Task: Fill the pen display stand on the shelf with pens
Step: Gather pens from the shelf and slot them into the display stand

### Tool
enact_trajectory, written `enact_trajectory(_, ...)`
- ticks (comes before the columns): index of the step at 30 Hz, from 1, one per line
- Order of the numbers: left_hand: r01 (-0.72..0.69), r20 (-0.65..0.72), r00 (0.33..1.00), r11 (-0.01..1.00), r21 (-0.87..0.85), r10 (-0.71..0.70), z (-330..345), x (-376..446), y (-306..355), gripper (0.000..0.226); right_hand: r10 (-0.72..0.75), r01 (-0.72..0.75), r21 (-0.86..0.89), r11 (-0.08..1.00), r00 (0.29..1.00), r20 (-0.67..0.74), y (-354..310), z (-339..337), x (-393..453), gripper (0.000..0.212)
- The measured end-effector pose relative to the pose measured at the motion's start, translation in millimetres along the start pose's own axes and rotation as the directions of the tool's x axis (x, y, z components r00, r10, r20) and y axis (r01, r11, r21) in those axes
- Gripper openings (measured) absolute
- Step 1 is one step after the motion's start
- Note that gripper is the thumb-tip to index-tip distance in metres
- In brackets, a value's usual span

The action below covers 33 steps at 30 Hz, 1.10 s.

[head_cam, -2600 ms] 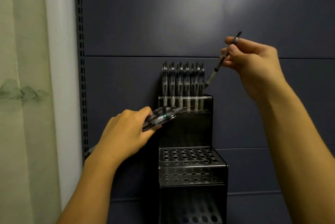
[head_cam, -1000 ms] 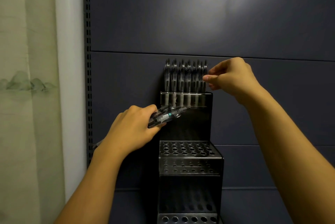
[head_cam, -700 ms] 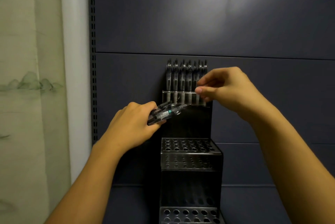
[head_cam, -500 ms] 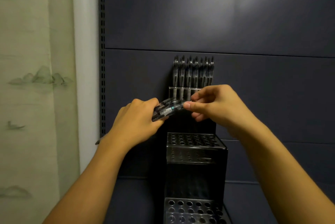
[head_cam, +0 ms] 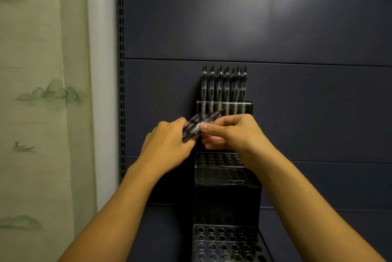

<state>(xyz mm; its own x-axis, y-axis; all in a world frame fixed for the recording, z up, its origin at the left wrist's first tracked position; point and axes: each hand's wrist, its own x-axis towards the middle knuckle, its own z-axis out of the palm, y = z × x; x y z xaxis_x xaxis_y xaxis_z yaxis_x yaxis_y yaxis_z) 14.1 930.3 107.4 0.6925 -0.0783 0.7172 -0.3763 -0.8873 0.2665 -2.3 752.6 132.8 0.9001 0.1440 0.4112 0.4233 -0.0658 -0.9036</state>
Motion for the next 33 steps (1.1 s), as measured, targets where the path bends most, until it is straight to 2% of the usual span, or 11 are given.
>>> enact_trajectory(12, 0.007, 0.010, 1.000, 0.986, -0.168, -0.005, 4.9, 1.2, -8.3, 0.020, -0.081, 0.088, 0.093, 0.992, 0.994, -0.080, 4.4, 5.2, -3.3, 0.023)
enact_trajectory(18, 0.024, 0.007, 1.000, 0.990, -0.140, -0.023, 5.8, -1.4, -23.9, 0.030, -0.100, 0.142, 0.234, 0.962, 0.978, -0.183, -6.9, -2.9, 0.3, 0.020)
enact_trajectory(26, 0.060, 0.008, 0.998, 0.982, -0.177, -0.059, 7.5, -8.5, -46.4, 0.038, -0.116, 0.176, 0.352, 0.919, 0.976, -0.186, -22.6, -15.2, 7.6, 0.014)
enact_trajectory(33, 0.101, -0.041, 0.993, 0.982, -0.158, -0.109, 0.4, -14.0, -65.1, 0.043, -0.137, 0.193, 0.283, 0.939, 0.969, -0.206, -26.0, -20.0, 16.6, 0.006)
